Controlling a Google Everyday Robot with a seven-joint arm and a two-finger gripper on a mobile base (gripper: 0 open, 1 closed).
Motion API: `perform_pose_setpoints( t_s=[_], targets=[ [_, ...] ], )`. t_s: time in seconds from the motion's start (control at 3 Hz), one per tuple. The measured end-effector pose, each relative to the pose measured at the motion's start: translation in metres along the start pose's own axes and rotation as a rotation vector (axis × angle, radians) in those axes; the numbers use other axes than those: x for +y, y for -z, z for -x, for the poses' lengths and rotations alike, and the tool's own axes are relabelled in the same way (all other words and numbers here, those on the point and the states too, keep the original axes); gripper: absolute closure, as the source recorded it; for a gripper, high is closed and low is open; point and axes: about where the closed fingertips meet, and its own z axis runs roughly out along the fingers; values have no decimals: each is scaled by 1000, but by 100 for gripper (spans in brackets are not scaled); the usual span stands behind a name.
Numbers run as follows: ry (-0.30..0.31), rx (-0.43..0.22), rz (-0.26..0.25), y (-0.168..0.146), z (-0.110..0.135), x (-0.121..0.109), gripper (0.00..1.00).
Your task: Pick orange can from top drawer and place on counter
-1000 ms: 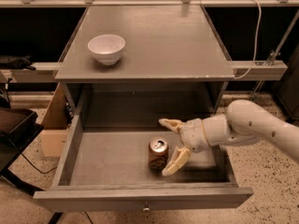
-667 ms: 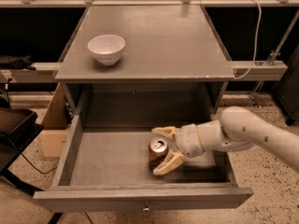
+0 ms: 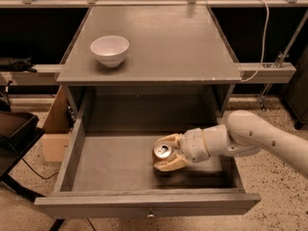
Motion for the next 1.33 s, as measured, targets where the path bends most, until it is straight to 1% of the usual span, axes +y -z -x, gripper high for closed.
perform_pose_setpoints(
  t_s=[0.33,0.67,1.0,1.33],
  targets=[
    [-9,44,21,9,14,-1,88],
    [-68,106,48,56,94,-15,100],
    [-100,162,28,99,165,-43,100],
    [-183,179,-43,129,204,-90,100]
  ],
)
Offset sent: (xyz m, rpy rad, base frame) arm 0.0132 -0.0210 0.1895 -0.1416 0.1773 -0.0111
